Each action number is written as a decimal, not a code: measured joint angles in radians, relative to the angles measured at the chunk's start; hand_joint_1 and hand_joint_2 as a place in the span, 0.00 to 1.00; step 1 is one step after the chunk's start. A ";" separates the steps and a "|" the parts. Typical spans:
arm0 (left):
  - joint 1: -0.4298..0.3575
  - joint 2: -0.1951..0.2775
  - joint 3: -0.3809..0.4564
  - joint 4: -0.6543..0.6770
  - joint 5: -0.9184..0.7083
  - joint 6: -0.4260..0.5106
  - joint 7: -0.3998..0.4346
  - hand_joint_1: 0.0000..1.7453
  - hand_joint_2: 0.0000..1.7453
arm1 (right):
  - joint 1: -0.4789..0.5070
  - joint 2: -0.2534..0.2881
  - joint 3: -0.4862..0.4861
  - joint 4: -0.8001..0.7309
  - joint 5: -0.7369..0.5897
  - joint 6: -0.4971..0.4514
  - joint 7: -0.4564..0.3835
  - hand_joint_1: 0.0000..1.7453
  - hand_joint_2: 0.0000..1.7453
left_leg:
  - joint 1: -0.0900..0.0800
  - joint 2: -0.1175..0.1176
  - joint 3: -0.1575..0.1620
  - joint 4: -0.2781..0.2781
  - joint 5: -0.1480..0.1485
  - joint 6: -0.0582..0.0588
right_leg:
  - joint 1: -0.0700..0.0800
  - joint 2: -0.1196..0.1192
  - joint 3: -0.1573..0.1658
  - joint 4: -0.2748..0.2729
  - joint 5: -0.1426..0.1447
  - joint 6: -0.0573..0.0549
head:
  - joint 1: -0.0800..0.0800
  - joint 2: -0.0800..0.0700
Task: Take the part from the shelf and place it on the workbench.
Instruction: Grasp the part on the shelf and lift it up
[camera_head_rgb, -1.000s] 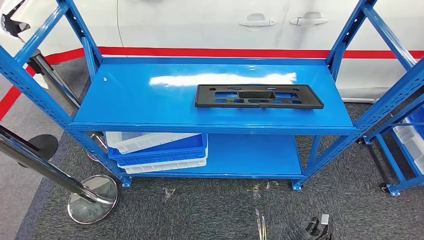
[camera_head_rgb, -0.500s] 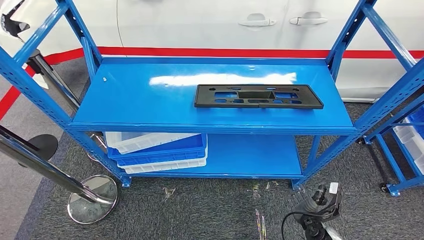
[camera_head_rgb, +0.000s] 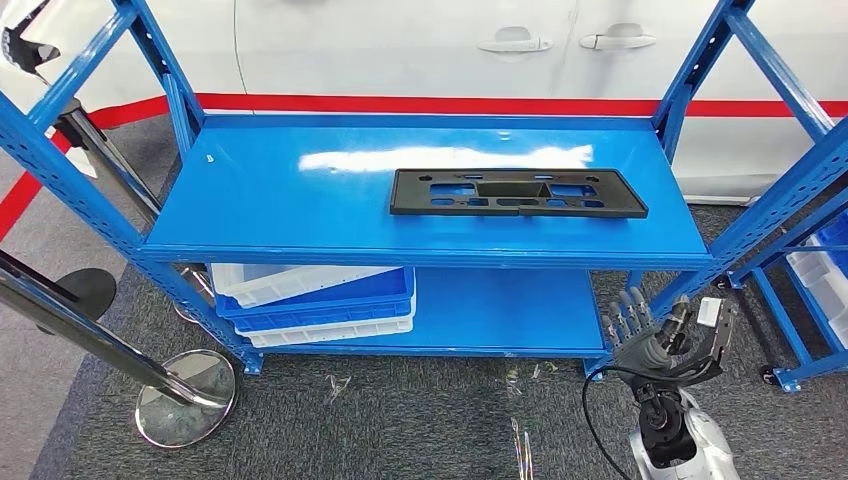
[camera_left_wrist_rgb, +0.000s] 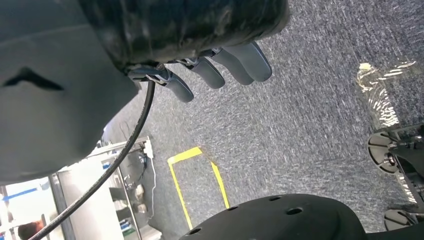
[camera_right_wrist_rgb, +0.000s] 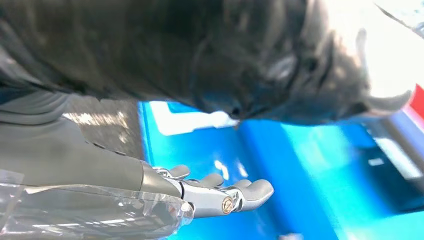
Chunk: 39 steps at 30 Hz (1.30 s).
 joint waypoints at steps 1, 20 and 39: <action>0.000 0.000 0.000 0.000 -0.003 0.000 0.000 0.00 0.00 | 0.003 -0.001 -0.006 -0.029 0.025 -0.007 0.007 0.00 0.00 | 0.000 0.000 0.000 0.000 0.000 0.000 | 0.000 0.000 0.000 0.000 0.000 0.000 | 0.000 0.000; -0.002 -0.001 0.004 0.001 -0.061 0.005 0.008 0.00 0.00 | 0.046 -0.059 -0.122 -0.603 0.432 -0.072 0.172 0.00 1.00 | 0.000 0.000 0.000 0.000 0.000 0.000 | 0.000 0.000 0.000 0.000 0.000 0.000 | 0.000 0.000; -0.010 -0.008 0.019 0.012 -0.140 0.010 0.029 0.00 0.00 | -0.013 -0.346 0.127 -0.759 0.738 0.025 0.433 0.00 0.00 | 0.000 -0.002 -0.001 0.000 0.000 0.000 | 0.001 -0.002 0.001 0.000 0.000 0.000 | 0.000 0.000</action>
